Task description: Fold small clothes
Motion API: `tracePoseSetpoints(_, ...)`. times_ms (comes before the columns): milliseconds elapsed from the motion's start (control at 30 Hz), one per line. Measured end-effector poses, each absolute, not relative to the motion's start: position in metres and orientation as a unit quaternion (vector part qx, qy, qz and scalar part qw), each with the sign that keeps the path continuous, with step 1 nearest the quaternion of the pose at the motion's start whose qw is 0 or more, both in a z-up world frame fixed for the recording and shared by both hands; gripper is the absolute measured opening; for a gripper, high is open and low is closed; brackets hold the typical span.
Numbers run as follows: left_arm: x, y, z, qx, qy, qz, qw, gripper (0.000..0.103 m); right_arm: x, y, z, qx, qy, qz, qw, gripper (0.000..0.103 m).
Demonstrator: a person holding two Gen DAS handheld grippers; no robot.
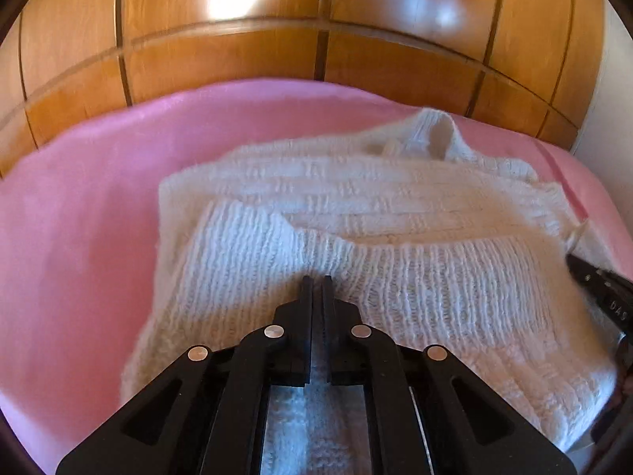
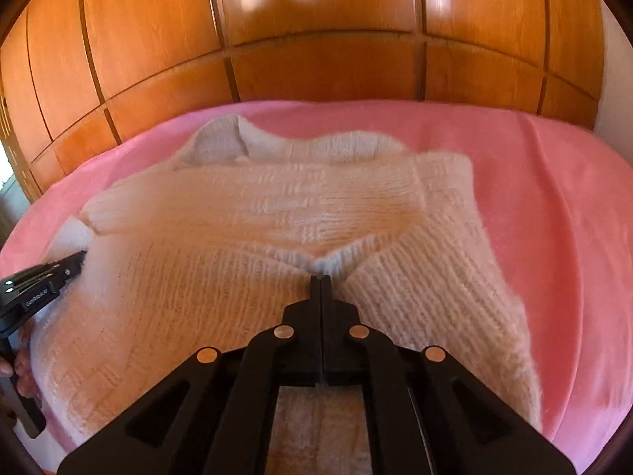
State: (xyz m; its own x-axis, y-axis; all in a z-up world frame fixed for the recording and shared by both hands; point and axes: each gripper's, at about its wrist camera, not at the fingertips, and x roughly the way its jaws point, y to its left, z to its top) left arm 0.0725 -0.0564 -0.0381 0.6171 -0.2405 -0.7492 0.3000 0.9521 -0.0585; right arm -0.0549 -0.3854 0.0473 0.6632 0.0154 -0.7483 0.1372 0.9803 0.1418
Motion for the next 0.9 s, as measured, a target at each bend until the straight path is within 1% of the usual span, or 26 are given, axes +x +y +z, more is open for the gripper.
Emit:
tracePoseSetpoints(67, 0.067, -0.056, -0.031, 0.041, 0.412, -0.151, 0.897, 0.004, -0.059, -0.391, 0.054, 0.114, 0.411, -0.018, 0.904, 0.001)
tracePoseSetpoints(133, 0.063, -0.05, -0.026, 0.041, 0.414, -0.158, 0.896, 0.004, -0.067, -0.399, 0.064, 0.119, 0.408, -0.01, 0.905, 0.006)
tracePoseSetpoints(167, 0.062, -0.048, -0.024, 0.044, 0.414, -0.157, 0.895, 0.004, -0.073, -0.407, 0.07, 0.121, 0.403, -0.016, 0.907, 0.024)
tracePoseSetpoints(200, 0.061, -0.045, -0.022, 0.046, 0.415, -0.154, 0.896, 0.004, -0.077, -0.412, 0.072, 0.127, 0.4, -0.018, 0.907, 0.048)
tracePoseSetpoints(233, 0.06, -0.042, -0.019, 0.046, 0.414, -0.155, 0.896, 0.004, -0.082, -0.419, 0.076, 0.134, 0.397, -0.021, 0.908, 0.053)
tracePoseSetpoints(367, 0.052, -0.02, -0.007, 0.011, 0.42, -0.164, 0.893, 0.004, -0.095, -0.434, 0.083, 0.119, 0.398, -0.043, 0.909, 0.055)
tracePoseSetpoints(400, 0.049, -0.013, -0.003, 0.0, 0.416, -0.165, 0.894, 0.008, -0.096, -0.435, 0.082, 0.117, 0.398, -0.043, 0.909, 0.059)
tracePoseSetpoints(433, 0.047, -0.006, 0.001, -0.002, 0.411, -0.159, 0.898, 0.028, -0.096, -0.435, 0.082, 0.11, 0.399, -0.043, 0.909, 0.06)
tracePoseSetpoints(467, 0.045, -0.001, 0.004, -0.002, 0.403, -0.154, 0.902, 0.043, -0.094, -0.434, 0.081, 0.096, 0.401, -0.042, 0.91, 0.06)
tracePoseSetpoints(533, 0.043, 0.01, 0.011, 0.0, 0.389, -0.155, 0.908, 0.047, -0.088, -0.43, 0.078, 0.055, 0.408, -0.049, 0.91, 0.064)
tracePoseSetpoints(633, 0.046, 0.015, 0.012, 0.013, 0.39, -0.168, 0.905, 0.051, -0.077, -0.425, 0.067, 0.022, 0.421, -0.051, 0.906, 0.064)
tracePoseSetpoints(667, 0.047, 0.014, 0.011, 0.015, 0.392, -0.176, 0.903, 0.051, -0.074, -0.424, 0.063, 0.013, 0.427, -0.051, 0.903, 0.06)
tracePoseSetpoints(700, 0.049, 0.011, 0.01, 0.024, 0.395, -0.19, 0.899, 0.051, -0.072, -0.422, 0.06, 0.006, 0.433, -0.05, 0.9, 0.047)
tracePoseSetpoints(733, 0.049, 0.008, 0.008, 0.033, 0.396, -0.197, 0.896, 0.051, -0.071, -0.421, 0.058, 0.003, 0.436, -0.05, 0.898, 0.042)
tracePoseSetpoints(800, 0.053, -0.005, 0.0, 0.077, 0.397, -0.207, 0.891, 0.051, -0.074, -0.418, 0.058, -0.013, 0.431, -0.065, 0.9, 0.019)
tracePoseSetpoints(833, 0.056, -0.01, -0.005, 0.091, 0.402, -0.205, 0.888, 0.049, -0.075, -0.419, 0.058, -0.015, 0.43, -0.07, 0.9, 0.012)
tracePoseSetpoints(867, 0.06, -0.013, -0.012, 0.102, 0.409, -0.203, 0.884, 0.037, -0.077, -0.421, 0.058, -0.011, 0.428, -0.075, 0.901, 0.01)
tracePoseSetpoints(900, 0.065, -0.016, -0.02, 0.108, 0.419, -0.201, 0.879, 0.029, -0.078, -0.423, 0.059, -0.006, 0.426, -0.079, 0.901, 0.008)
